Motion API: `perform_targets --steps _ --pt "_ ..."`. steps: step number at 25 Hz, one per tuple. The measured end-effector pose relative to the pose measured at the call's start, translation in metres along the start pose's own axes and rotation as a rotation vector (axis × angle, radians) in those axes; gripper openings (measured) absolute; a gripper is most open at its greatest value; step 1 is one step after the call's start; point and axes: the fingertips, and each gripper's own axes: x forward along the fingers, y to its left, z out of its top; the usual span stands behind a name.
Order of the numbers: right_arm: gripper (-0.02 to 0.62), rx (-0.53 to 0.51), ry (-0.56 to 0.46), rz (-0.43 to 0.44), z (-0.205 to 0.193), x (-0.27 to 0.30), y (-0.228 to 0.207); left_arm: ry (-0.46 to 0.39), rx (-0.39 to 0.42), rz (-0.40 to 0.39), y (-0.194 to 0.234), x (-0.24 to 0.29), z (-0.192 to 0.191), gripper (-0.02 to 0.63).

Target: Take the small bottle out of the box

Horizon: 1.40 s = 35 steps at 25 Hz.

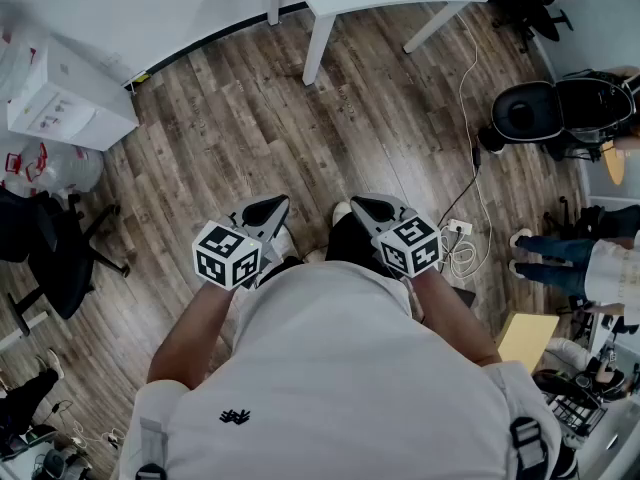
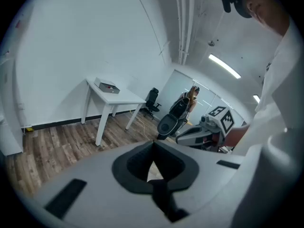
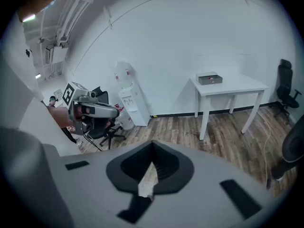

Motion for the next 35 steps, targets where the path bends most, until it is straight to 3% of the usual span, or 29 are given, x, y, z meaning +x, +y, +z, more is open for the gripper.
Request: perform_targets --steps 9,16,21,23,25,35 --pt "0.005 -0.009 -0.018 0.036 0.021 0.002 -0.056 0.004 0.006 0.038 -0.003 0.057 0.032 0.006" --pt "0.006 -0.025 -0.021 0.131 0.068 0.022 -0.122 0.057 0.08 0.084 0.01 0.116 0.087 0.006" --pt "0.009 -0.031 -0.001 0.187 0.08 0.033 -0.161 0.036 0.088 0.12 0.019 0.152 0.13 0.006" --pt "0.02 -0.032 0.011 0.194 0.081 0.038 -0.177 0.031 0.092 0.13 0.023 0.165 0.141 0.006" --pt "0.071 -0.024 0.023 0.199 0.08 0.044 -0.19 0.03 0.093 0.131 0.027 0.174 0.149 0.006" --pt "0.071 -0.014 0.008 0.16 0.147 0.093 -0.23 0.005 0.091 0.103 0.089 0.188 0.197 0.006"
